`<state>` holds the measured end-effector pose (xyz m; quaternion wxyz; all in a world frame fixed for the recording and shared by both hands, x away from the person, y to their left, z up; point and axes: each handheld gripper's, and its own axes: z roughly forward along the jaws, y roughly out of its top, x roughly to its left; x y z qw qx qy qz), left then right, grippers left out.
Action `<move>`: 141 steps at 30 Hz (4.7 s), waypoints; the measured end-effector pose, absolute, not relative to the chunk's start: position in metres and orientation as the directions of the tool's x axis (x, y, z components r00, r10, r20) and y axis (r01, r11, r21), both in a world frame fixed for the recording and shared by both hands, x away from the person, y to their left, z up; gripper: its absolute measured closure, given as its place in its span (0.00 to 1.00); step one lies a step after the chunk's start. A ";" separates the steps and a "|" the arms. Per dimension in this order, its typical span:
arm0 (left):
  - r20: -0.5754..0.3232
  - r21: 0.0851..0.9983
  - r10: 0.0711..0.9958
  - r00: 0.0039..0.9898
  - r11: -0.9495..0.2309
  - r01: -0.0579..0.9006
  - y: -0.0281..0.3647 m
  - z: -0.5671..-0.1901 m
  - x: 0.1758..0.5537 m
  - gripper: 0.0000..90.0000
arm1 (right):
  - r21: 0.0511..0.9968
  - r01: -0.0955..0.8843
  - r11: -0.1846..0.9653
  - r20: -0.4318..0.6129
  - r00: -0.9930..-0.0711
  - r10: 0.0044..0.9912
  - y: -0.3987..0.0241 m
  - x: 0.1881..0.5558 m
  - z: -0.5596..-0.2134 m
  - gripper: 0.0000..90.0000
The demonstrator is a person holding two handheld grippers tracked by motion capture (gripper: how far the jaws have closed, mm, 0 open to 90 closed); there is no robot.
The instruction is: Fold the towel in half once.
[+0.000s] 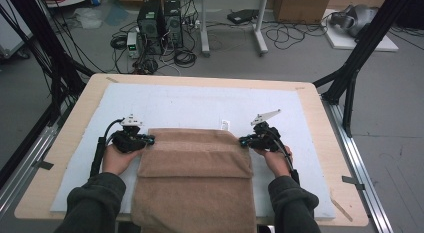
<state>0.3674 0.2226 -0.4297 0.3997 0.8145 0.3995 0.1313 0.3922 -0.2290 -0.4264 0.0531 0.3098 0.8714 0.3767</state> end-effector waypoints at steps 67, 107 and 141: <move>-0.062 0.767 0.715 0.696 -0.412 0.492 0.223 -0.425 0.342 0.92 | 0.678 0.416 0.606 0.104 -0.871 0.481 -0.235 0.367 -0.425 0.92; -0.075 0.698 0.730 0.680 -0.448 0.559 0.199 -0.410 0.416 0.61 | 0.662 0.497 0.561 0.093 -0.797 0.597 -0.240 0.420 -0.393 0.57; -0.046 0.824 0.692 0.721 -0.381 0.419 0.246 -0.412 0.283 0.57 | 0.755 0.338 0.562 0.076 -0.896 0.437 -0.241 0.304 -0.401 0.65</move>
